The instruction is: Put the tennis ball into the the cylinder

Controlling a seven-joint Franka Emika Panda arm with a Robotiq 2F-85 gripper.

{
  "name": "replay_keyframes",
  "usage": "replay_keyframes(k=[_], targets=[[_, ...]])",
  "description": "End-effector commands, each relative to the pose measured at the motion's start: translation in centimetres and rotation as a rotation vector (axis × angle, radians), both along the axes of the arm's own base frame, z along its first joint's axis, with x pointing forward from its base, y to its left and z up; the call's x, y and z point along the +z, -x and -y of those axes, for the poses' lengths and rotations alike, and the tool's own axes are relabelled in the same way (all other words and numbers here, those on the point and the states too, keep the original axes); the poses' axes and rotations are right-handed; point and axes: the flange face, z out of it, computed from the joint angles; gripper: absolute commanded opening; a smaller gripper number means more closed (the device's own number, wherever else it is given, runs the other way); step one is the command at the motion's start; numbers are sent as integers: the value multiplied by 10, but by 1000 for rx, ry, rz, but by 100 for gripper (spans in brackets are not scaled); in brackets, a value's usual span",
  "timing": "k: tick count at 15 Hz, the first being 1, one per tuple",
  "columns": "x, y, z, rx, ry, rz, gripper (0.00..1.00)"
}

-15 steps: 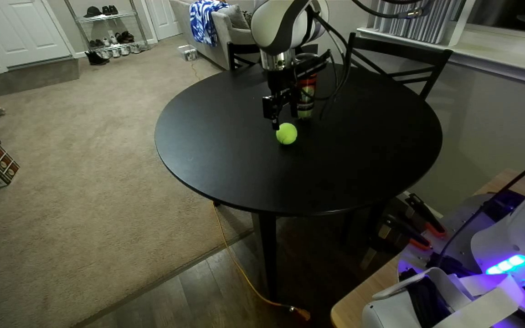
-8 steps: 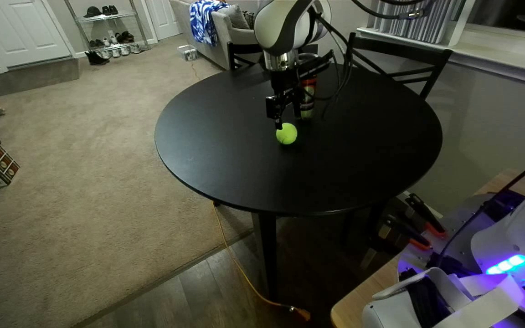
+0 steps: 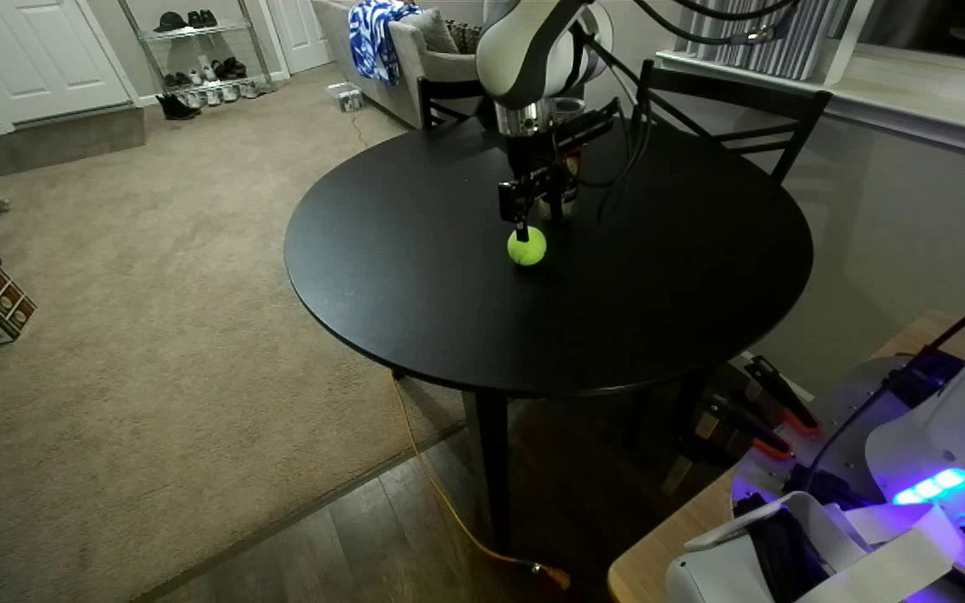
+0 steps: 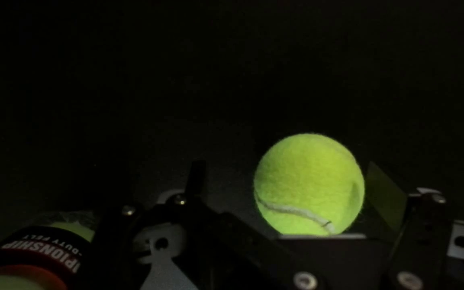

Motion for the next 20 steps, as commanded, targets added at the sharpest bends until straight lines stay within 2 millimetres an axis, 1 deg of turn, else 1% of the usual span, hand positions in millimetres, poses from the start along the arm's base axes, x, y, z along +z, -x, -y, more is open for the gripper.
replay_keyframes(k=[1,7,12,17,20], targets=[[1,-9,-2,39,18,-46,100],[-1,-24,-6,56,7,-97,100],[-14,-31,-9,58,-11,-82,100],[-23,-34,1,48,-17,-86,100],[-27,-42,8,61,-17,-88,100]])
